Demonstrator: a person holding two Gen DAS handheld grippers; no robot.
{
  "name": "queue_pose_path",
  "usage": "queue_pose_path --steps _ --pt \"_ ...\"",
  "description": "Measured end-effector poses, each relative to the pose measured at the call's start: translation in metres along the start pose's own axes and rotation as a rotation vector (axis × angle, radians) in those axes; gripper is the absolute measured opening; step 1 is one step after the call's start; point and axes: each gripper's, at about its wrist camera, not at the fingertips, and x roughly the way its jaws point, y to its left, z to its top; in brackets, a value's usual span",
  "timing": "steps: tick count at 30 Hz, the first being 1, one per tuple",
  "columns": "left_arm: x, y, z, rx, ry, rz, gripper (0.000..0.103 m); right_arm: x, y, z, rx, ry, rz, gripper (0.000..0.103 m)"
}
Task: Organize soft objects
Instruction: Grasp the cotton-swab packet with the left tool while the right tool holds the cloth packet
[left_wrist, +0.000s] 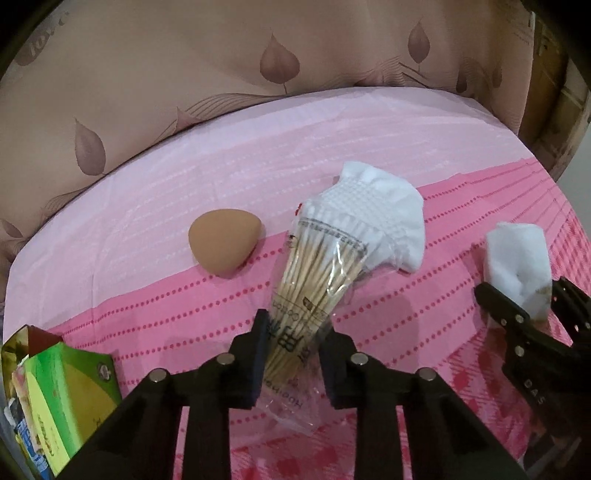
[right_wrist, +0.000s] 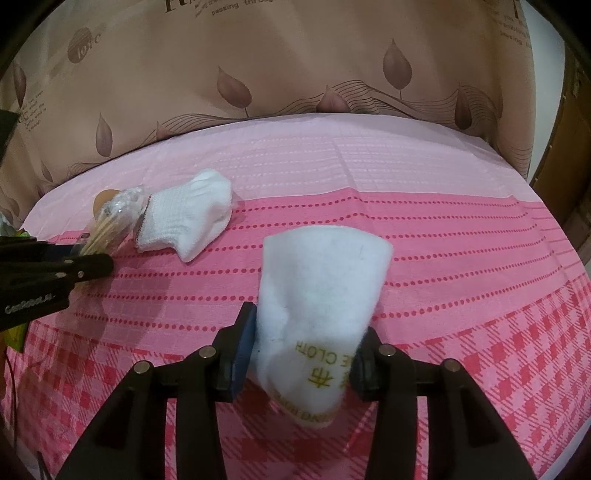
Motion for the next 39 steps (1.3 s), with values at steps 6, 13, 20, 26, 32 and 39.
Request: queue_pose_path --steps 6,13,20,26,32,39 --pt "-0.018 -0.008 -0.009 -0.029 -0.003 -0.01 0.023 0.001 0.002 0.0 -0.004 0.001 -0.006 0.043" --pt "-0.045 -0.013 -0.02 -0.062 -0.031 -0.02 0.023 0.001 0.004 0.001 -0.01 0.002 -0.013 0.043" --pt "-0.069 -0.009 -0.031 -0.089 -0.051 -0.002 0.023 0.001 0.004 0.001 -0.01 0.003 -0.013 0.043" --pt "-0.093 0.006 -0.042 -0.138 -0.065 0.008 0.023 0.001 0.004 0.001 -0.011 0.003 -0.013 0.043" --pt "-0.12 0.035 -0.054 -0.215 -0.079 0.035 0.023 0.001 0.004 0.001 -0.012 0.003 -0.014 0.043" --pt "-0.152 0.087 -0.073 -0.292 -0.106 0.122 0.023 0.001 0.004 0.0 -0.013 0.003 -0.015 0.043"
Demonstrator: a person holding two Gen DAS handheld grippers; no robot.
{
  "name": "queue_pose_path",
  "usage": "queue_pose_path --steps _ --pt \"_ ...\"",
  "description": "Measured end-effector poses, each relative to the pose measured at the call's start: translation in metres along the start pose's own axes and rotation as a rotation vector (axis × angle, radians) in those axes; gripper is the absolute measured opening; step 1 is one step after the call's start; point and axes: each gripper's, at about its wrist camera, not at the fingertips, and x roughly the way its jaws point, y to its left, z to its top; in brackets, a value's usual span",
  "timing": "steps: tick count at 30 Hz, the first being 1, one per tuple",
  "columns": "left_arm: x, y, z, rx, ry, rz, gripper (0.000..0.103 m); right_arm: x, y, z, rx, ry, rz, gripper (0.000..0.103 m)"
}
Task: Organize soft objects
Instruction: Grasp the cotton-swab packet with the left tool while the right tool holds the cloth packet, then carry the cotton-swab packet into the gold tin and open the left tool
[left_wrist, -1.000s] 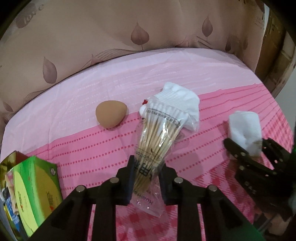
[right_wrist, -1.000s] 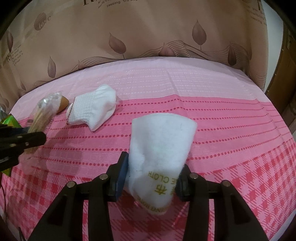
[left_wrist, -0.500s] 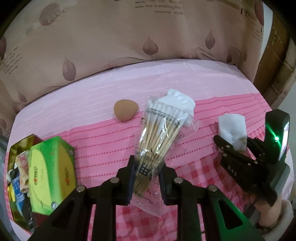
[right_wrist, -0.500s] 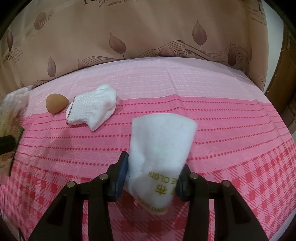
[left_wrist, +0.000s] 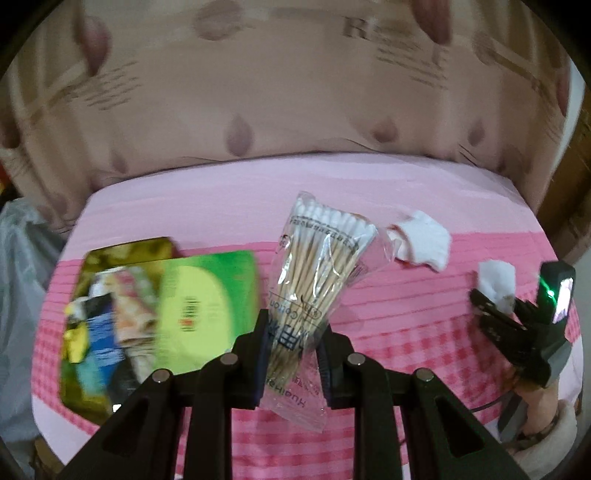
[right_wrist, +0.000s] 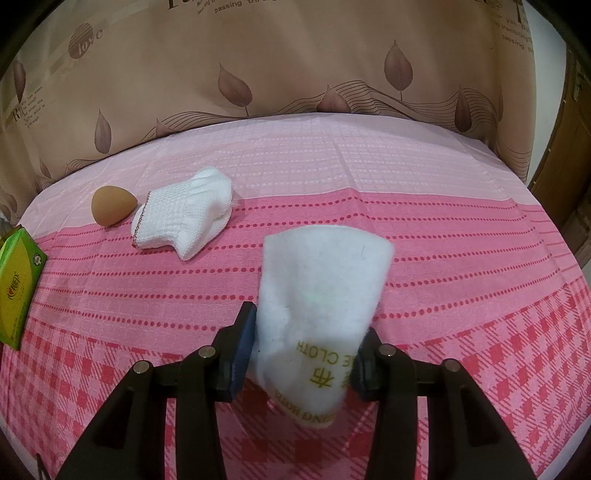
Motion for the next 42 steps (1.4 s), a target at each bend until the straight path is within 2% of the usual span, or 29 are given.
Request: queue_pose_path --steps 10,16,34,42 --pt "-0.008 0.095 -0.006 -0.109 0.004 0.175 0.023 0.0 0.0 0.0 -0.001 0.001 0.001 0.043" --pt "0.002 0.14 -0.014 -0.166 0.033 0.242 0.023 0.0 0.0 0.0 -0.001 0.001 0.001 0.043" --pt "0.056 0.206 -0.005 -0.244 0.103 0.3 0.023 -0.001 0.001 0.001 -0.004 0.002 0.001 0.045" --pt "0.074 0.221 0.0 -0.237 0.131 0.306 0.023 0.0 0.001 0.001 -0.006 0.002 -0.001 0.046"
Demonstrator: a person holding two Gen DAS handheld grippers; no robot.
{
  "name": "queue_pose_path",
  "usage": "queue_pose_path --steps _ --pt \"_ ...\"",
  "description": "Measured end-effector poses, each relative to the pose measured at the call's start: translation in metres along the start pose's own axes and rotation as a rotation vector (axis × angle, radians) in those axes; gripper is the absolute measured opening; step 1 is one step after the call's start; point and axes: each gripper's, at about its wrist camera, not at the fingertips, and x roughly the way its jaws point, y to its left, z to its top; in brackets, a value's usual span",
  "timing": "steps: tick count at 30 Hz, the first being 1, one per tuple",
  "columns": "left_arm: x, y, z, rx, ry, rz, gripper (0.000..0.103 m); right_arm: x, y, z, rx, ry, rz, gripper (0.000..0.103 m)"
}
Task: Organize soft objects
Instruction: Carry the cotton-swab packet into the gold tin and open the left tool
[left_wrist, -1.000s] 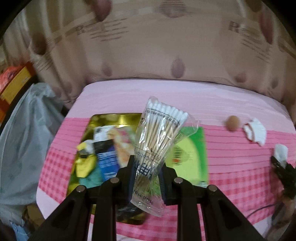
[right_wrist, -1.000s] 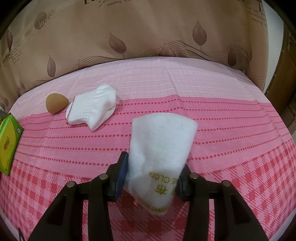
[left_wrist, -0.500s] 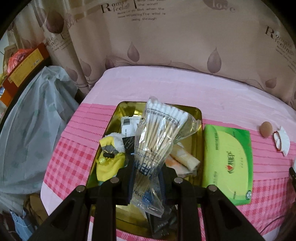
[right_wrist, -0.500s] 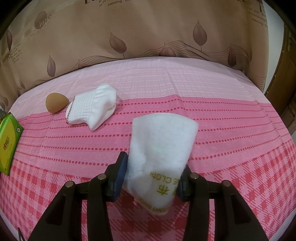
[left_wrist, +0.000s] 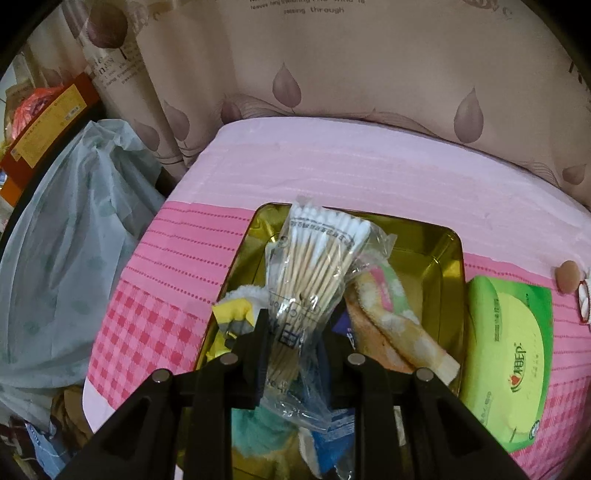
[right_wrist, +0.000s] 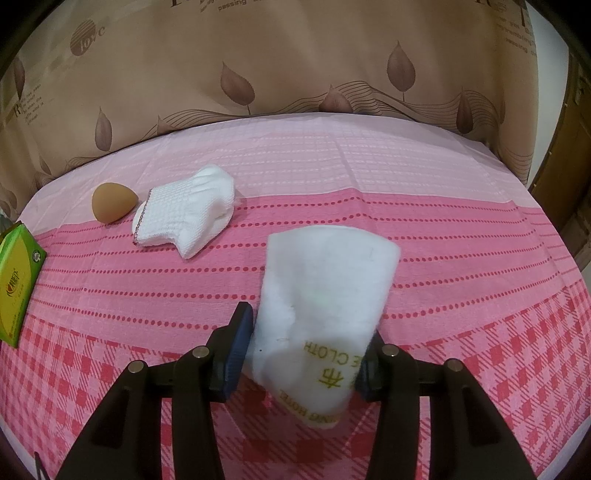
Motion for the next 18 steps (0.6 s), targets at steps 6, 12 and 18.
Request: queue_pose_path --steps 6,12,18 --pt "0.01 -0.006 0.002 0.025 0.016 0.005 0.026 0.001 0.001 0.0 -0.001 0.0 0.001 0.047" --pt "0.01 -0.002 -0.001 0.013 0.026 0.015 0.042 0.0 0.001 0.0 -0.009 0.001 0.003 0.049" --pt "-0.013 0.002 -0.011 0.0 -0.008 0.01 0.047 0.0 0.001 0.0 -0.01 0.002 0.002 0.049"
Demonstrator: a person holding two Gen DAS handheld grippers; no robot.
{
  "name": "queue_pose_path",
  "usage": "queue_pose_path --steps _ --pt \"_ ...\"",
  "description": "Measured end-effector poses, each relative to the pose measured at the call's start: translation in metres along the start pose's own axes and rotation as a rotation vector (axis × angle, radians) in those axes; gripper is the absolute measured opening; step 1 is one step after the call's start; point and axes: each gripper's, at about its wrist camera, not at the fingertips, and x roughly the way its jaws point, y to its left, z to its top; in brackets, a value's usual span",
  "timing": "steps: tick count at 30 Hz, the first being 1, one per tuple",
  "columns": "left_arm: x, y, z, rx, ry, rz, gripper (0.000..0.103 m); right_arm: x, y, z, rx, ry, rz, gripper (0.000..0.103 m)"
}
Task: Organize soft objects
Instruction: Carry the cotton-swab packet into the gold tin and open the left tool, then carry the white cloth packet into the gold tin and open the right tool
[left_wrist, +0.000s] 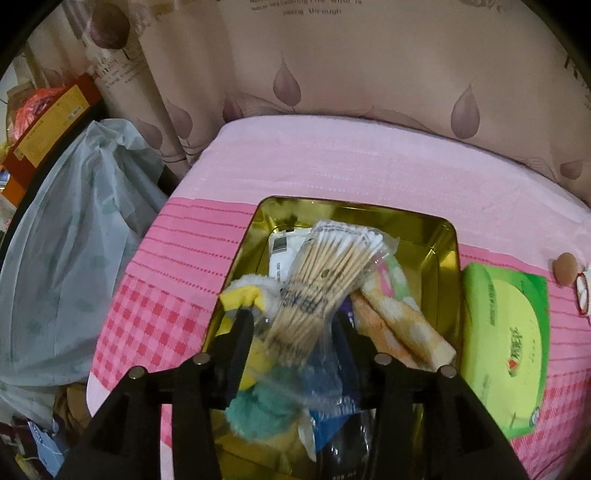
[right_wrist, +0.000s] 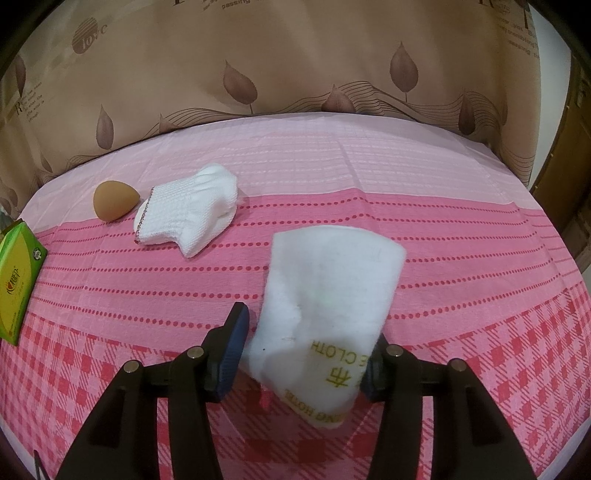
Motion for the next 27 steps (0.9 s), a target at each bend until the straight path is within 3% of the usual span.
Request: queue_pose_path --steps 5,19,27 --pt "-0.02 -0.001 -0.016 -0.001 -0.029 -0.022 0.048 0.0 0.002 0.0 -0.006 0.001 0.008 0.055" --pt "-0.044 -0.004 -0.062 0.012 -0.079 -0.046 0.048 -0.013 -0.011 -0.006 0.083 -0.021 0.049 0.055" --pt "-0.039 0.007 -0.074 -0.01 -0.081 -0.059 0.048 -0.013 -0.008 -0.006 0.074 -0.017 0.001 0.038"
